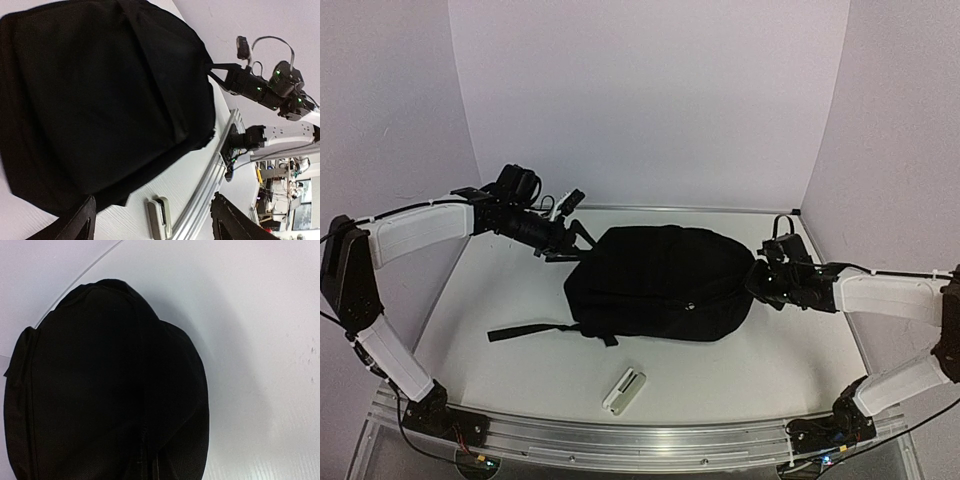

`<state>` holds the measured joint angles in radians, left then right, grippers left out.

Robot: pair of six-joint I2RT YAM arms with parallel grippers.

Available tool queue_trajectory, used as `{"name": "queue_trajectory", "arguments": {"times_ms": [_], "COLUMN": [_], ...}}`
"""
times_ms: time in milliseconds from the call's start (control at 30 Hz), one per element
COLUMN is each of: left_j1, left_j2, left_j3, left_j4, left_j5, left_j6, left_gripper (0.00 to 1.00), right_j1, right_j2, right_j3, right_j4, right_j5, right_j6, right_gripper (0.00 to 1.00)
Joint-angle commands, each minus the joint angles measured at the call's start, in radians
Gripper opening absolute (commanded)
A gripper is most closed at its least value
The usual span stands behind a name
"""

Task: Pack the student bag
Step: Zip the student bag at the center of the board, then adjust the student bag at the center of the board.

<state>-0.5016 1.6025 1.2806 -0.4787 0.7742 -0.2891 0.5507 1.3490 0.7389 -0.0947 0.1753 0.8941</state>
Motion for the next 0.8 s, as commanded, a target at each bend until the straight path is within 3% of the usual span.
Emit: {"name": "queue_trajectory", "arguments": {"times_ms": [0, 300, 567, 767], "left_j1": [0.061, 0.067, 0.067, 0.067], "left_j2": [0.104, 0.373, 0.551, 0.672], "left_j3": [0.071, 0.255, 0.364, 0.441], "left_j4": [0.115, 0.134, 0.254, 0.303], "left_j5": [-0.038, -0.059, 0.005, 0.008], "left_j6": [-0.051, -0.054, -0.105, -0.180], "left_gripper": [0.79, 0.80, 0.79, 0.66], "right_j1": [-0.123, -0.313, -0.349, -0.349], "right_j2": [0.073, 0.306, 0.423, 0.451], "right_j3": [0.093, 0.287, 0.423, 0.446], "right_j4": [-0.020, 0.001, 0.001, 0.002], "right_j5": [0.064, -0.037, -0.096, -0.150], "right_j6": [-0.135, -0.307, -0.365, -0.362], "right_gripper": [0.00, 0.00, 0.00, 0.00]}}
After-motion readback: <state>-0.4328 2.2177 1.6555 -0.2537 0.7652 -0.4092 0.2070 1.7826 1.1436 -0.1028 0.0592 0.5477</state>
